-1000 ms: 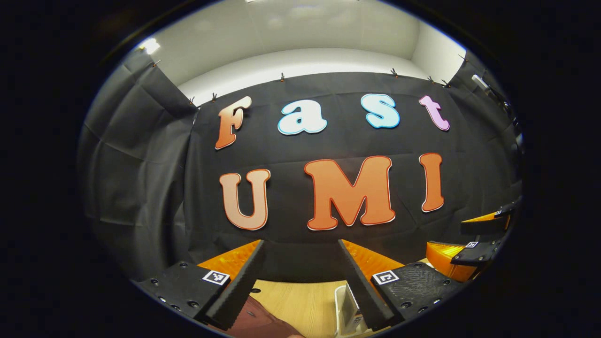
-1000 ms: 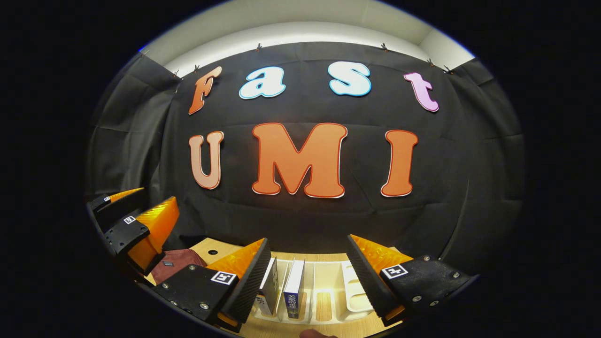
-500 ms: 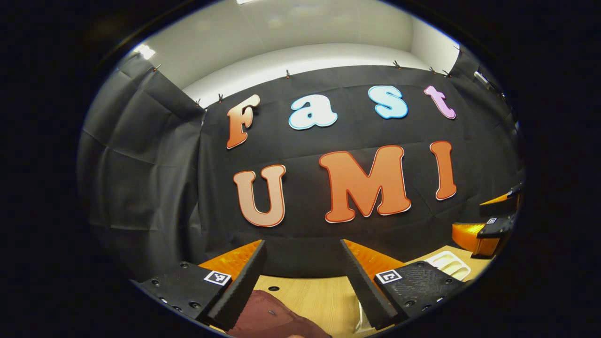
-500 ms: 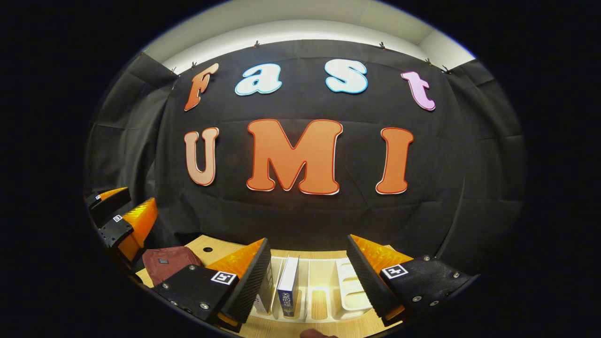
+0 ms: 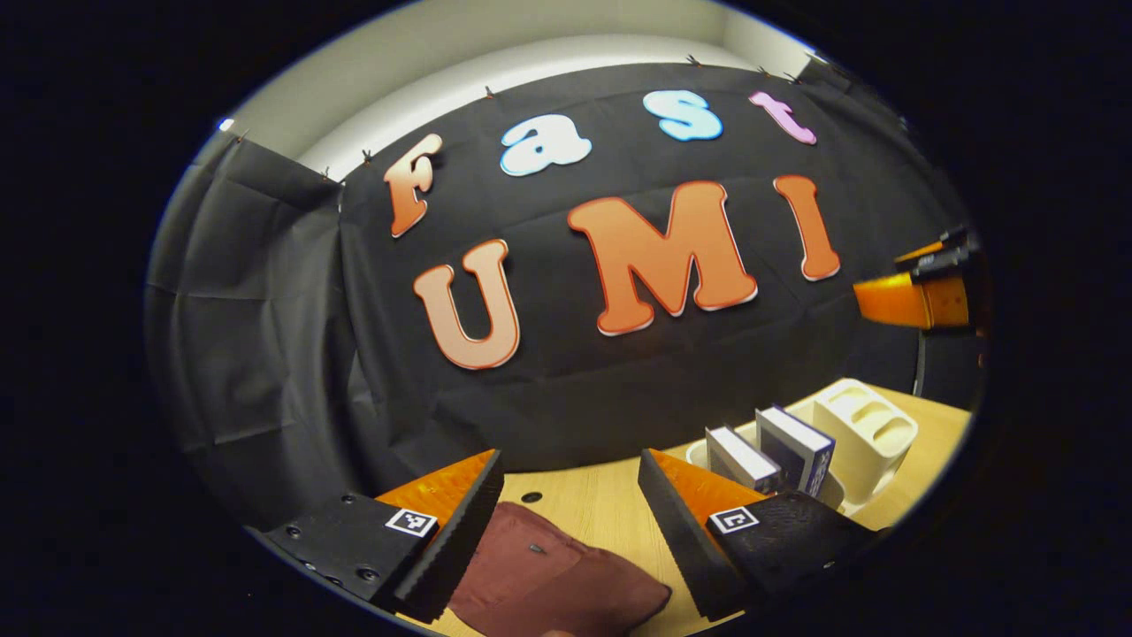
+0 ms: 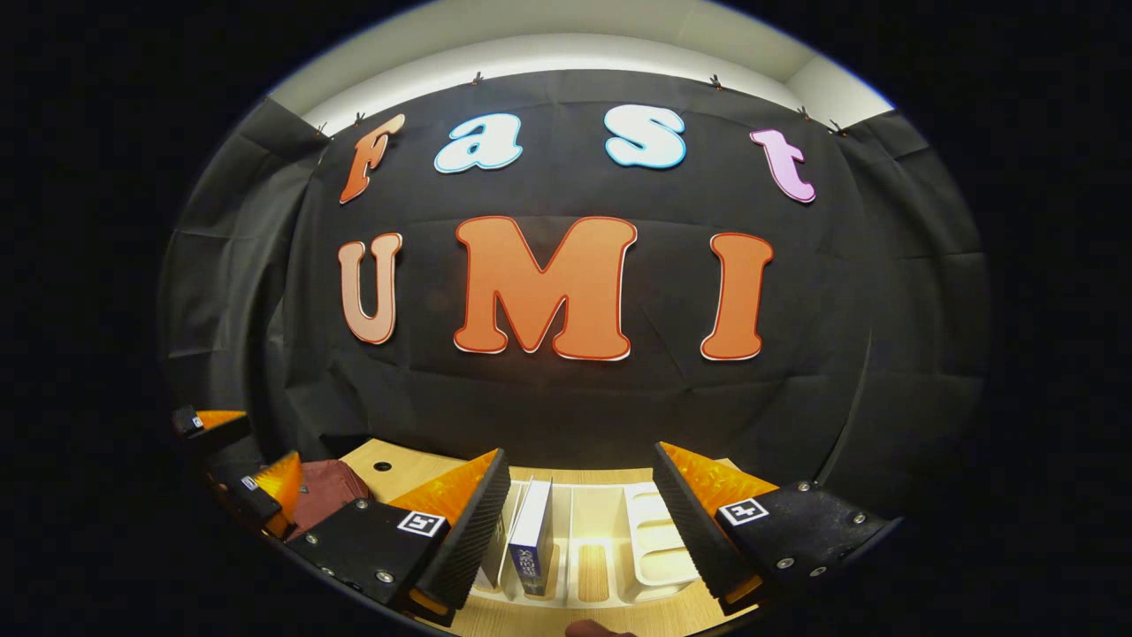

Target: Open the schoolbag, grab two books from the bookshelf and put them into the schoolbag.

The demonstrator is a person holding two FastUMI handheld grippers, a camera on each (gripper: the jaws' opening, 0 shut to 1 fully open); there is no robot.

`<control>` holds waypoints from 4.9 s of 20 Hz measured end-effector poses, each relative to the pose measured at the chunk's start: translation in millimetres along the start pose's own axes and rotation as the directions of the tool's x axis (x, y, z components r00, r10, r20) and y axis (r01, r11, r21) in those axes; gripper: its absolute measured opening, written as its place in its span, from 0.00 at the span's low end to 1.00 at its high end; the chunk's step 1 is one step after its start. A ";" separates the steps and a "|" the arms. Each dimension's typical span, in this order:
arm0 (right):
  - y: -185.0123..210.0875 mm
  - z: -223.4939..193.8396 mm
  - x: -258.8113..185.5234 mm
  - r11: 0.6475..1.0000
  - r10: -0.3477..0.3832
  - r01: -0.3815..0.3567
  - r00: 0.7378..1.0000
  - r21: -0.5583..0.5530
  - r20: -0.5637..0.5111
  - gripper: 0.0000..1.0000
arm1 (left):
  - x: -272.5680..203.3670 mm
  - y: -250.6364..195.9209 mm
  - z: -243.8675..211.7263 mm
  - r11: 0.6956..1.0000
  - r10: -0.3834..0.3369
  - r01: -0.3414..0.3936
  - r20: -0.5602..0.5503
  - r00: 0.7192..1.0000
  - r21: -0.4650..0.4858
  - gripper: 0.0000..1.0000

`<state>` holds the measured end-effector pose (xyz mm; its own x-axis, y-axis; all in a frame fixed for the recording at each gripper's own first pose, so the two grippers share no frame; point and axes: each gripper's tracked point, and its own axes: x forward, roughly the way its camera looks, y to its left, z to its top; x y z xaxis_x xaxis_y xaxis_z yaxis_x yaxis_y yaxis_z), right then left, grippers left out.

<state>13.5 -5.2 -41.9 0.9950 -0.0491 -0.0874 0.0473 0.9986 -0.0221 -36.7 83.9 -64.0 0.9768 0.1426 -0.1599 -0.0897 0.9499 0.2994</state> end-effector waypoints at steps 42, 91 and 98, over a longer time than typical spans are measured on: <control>-23.0 -48.9 7.8 0.998 0.061 -0.061 0.994 0.012 -0.091 0.96 | -77.0 51.0 -154.5 0.788 0.166 0.243 -0.576 0.800 0.565 0.25; 146.1 -137.8 104.3 0.983 0.036 -0.180 0.423 -0.044 -0.906 0.97 | 16.0 155.0 -19.7 0.692 -0.531 0.713 -0.749 0.396 -0.114 0.02; 142.7 -183.4 114.8 0.979 -0.017 -0.190 0.284 -0.073 -0.959 0.91 | 16.9 153.8 -21.0 0.695 -0.521 0.709 -0.762 0.385 -0.117 0.02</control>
<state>118.2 128.4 -237.8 0.1965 -0.0476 -0.9793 -0.1487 0.9858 -0.0778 -38.0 238.3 -40.4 0.2743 -0.2284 -0.9341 0.6079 0.7939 -0.0156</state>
